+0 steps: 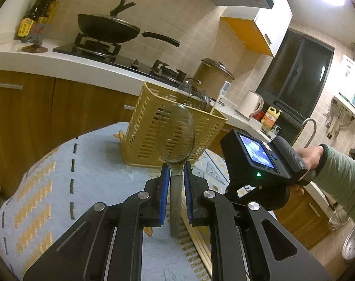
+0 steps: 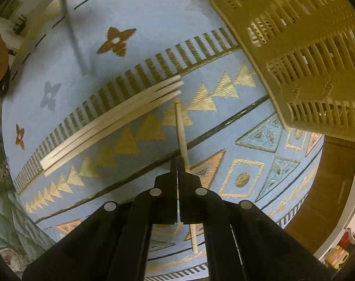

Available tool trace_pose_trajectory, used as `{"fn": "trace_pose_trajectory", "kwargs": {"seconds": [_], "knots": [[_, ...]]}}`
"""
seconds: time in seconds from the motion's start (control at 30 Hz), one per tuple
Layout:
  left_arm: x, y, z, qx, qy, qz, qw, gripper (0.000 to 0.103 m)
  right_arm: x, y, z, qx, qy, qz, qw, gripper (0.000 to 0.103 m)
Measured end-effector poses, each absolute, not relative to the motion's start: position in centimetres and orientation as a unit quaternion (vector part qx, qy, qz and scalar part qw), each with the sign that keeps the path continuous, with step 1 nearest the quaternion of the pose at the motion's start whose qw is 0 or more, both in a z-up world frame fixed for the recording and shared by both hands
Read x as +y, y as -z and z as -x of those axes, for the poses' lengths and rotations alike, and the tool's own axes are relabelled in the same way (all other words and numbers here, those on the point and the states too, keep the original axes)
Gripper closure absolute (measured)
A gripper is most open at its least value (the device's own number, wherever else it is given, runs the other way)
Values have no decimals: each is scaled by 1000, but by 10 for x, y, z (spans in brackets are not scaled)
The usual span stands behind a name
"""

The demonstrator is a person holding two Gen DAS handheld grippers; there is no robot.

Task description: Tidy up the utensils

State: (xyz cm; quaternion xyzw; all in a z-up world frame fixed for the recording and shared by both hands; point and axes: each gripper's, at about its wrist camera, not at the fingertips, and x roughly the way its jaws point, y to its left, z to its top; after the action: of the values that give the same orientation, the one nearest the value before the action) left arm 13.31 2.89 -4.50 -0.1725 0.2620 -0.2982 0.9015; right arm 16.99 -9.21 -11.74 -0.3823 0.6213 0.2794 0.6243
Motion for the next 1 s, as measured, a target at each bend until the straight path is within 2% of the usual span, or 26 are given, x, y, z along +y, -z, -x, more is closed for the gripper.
{"fn": "trace_pose_trajectory", "kwargs": {"seconds": [0.2,0.43,0.5,0.57,0.63,0.77,0.8,0.87,0.9,0.93,1.0], "knots": [[26,48,-134,265,302,168,900,92,-115,100,-189,598,-285,331,672,102],[27,59,-146,295,290,181,892,92,-138,72,-174,537,-283,285,742,102],[31,63,-149,310,281,189,888,87,-148,65,-168,527,-285,254,759,102],[35,65,-150,326,266,197,885,72,-160,59,-164,519,-289,208,778,102],[37,67,-154,346,256,201,880,65,-171,57,-152,499,-294,176,796,102],[33,71,-152,370,243,198,875,64,-188,52,-133,470,-291,151,820,102],[30,72,-149,372,238,192,877,62,-191,52,-125,454,-290,144,830,99],[24,76,-141,376,229,185,879,58,-197,48,-116,432,-283,131,846,72],[21,78,-137,380,224,181,879,58,-202,51,-111,424,-266,126,857,28],[15,81,-133,385,218,172,880,58,-209,53,-105,408,-248,119,871,7],[7,84,-127,391,208,159,882,57,-219,54,-91,376,-240,111,888,8]]}}
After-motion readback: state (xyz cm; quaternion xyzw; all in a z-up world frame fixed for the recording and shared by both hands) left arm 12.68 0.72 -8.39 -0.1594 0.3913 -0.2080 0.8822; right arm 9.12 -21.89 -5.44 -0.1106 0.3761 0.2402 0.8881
